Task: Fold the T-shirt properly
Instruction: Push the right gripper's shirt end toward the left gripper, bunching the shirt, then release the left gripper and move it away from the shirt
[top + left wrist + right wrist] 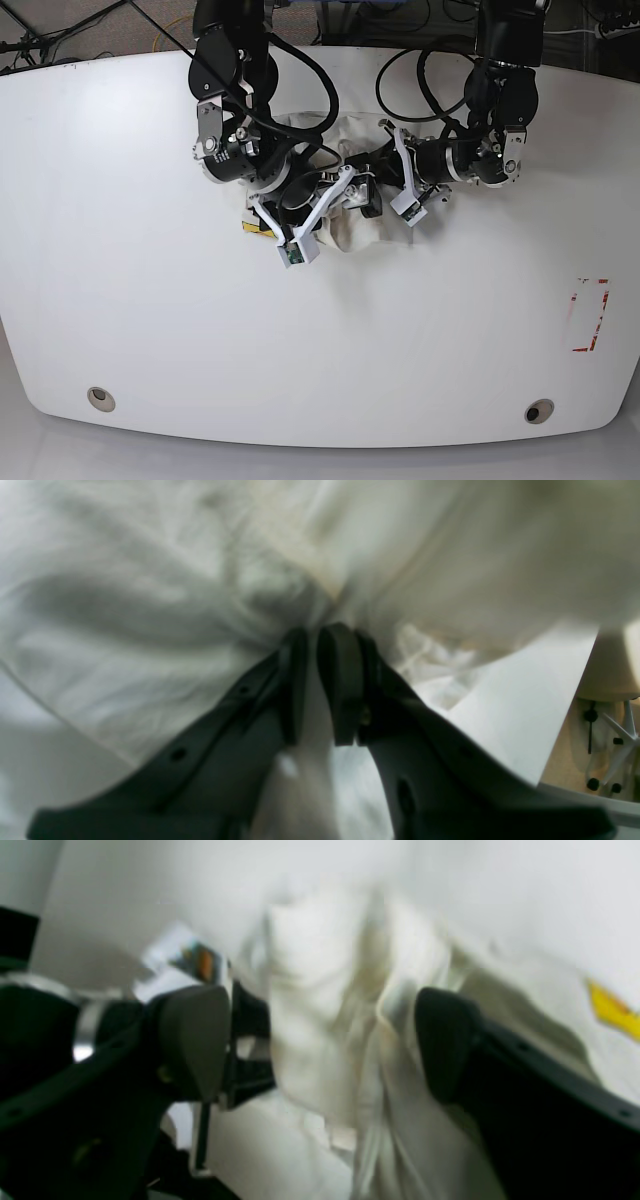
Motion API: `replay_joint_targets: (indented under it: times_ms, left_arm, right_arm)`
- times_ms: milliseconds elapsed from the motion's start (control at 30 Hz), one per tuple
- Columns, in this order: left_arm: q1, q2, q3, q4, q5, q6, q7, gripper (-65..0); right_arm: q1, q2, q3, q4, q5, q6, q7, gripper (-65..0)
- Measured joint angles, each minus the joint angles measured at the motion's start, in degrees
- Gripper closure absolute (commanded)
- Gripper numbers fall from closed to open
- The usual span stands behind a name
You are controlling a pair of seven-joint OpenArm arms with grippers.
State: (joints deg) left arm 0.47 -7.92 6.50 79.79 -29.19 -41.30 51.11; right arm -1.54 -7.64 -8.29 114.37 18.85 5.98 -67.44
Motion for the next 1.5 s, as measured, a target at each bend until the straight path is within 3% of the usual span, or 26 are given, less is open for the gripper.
replay_joint_targets:
  times_ms: [200, 433, 600, 833, 1133, 1333, 1500]
  left_arm:
    - [-0.2, 1.1, -0.2, 0.0, 0.6, 0.0, 0.5, -9.6]
    - [-0.6, 1.6, -0.2, -0.1, 0.0, -0.2, 0.9, -20.1]
    - [-1.3, 3.1, -2.3, -0.5, -2.0, -0.3, 3.6, -23.5]
    - [-1.4, 2.9, -7.0, -1.7, -9.4, -0.3, 6.7, -23.5]
    - [-3.0, -2.4, -7.5, -2.4, -21.6, 1.4, 10.2, -23.5]
    - [-3.9, -4.2, -7.5, -2.4, -30.1, 1.5, 10.4, -23.5]
    - [-4.0, -5.6, -7.5, -2.2, -33.7, 1.5, 10.2, -23.5]
  right_arm:
    - [0.3, 0.1, 0.1, 0.0, -0.1, 0.3, -0.3, -56.9]
    - [0.6, 0.7, 0.1, 0.4, -0.2, 0.5, 0.6, -56.9]
    - [0.8, 0.7, 0.1, 0.4, -0.2, 0.5, 3.9, -56.9]
    - [3.2, 3.8, 0.0, 0.4, -0.2, 0.6, 4.5, -56.9]
    - [2.4, 7.5, 0.0, 0.4, -0.4, 0.7, 4.7, -56.9]
    - [-0.5, 8.3, -0.5, 0.7, 4.0, 5.8, 4.5, -56.8]
    - [-0.3, 9.6, -3.7, 0.7, 4.8, 7.9, 4.9, -56.8]
